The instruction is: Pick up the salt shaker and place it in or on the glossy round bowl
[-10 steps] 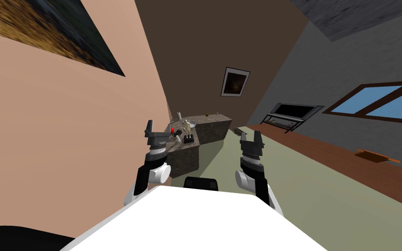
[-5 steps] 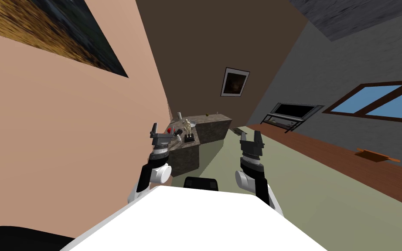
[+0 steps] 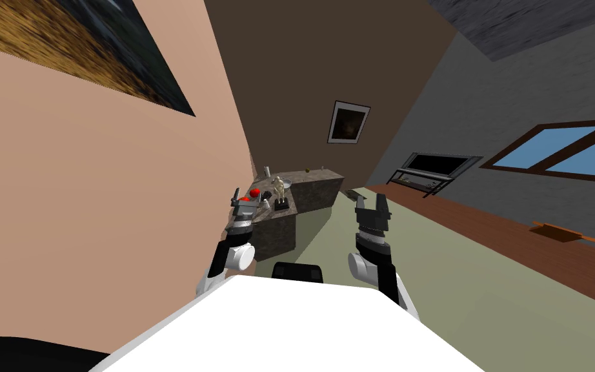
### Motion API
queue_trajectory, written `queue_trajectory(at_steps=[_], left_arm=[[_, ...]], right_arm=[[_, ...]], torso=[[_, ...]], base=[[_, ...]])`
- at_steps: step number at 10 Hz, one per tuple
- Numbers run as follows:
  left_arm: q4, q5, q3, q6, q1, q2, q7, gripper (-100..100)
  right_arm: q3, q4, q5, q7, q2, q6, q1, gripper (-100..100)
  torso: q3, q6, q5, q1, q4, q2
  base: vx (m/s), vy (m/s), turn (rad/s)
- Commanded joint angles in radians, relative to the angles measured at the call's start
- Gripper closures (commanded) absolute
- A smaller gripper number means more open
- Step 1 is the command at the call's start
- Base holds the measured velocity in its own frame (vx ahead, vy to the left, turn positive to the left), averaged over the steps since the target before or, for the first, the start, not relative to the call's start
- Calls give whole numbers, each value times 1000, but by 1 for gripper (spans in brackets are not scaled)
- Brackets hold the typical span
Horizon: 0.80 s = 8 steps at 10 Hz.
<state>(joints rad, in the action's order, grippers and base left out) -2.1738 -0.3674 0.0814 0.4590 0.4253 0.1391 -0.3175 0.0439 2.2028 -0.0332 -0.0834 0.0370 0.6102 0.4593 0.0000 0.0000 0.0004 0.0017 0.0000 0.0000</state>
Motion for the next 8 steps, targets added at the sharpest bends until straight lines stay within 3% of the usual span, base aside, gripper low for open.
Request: queue_trajectory(at_steps=[1, 5, 6, 8], left_arm=[[48, -48, -2, -14, -14, 14, -43, -100], [159, -159, 10, -48, -40, 34, -143, -100], [160, -159, 10, -48, -40, 34, -143, -100], [217, -213, 19, -66, -56, 40, -196, -100]], right_arm=[[0, 0, 0, 0, 0, 0, 0, 0], [0, 0, 0, 0, 0, 0, 0, 0], [0, 0, 0, 0, 0, 0, 0, 0], [0, 0, 0, 0, 0, 0, 0, 0]], torso=[[0, 0, 0, 0, 0, 0], [-1, 0, 0, 0, 0, -1], [-1, 0, 0, -1, 0, -1], [-1, 0, 0, -1, 0, -2]], base=[[4, 23, 17], [14, 17, 16], [18, 7, 5], [24, 1, 5]])
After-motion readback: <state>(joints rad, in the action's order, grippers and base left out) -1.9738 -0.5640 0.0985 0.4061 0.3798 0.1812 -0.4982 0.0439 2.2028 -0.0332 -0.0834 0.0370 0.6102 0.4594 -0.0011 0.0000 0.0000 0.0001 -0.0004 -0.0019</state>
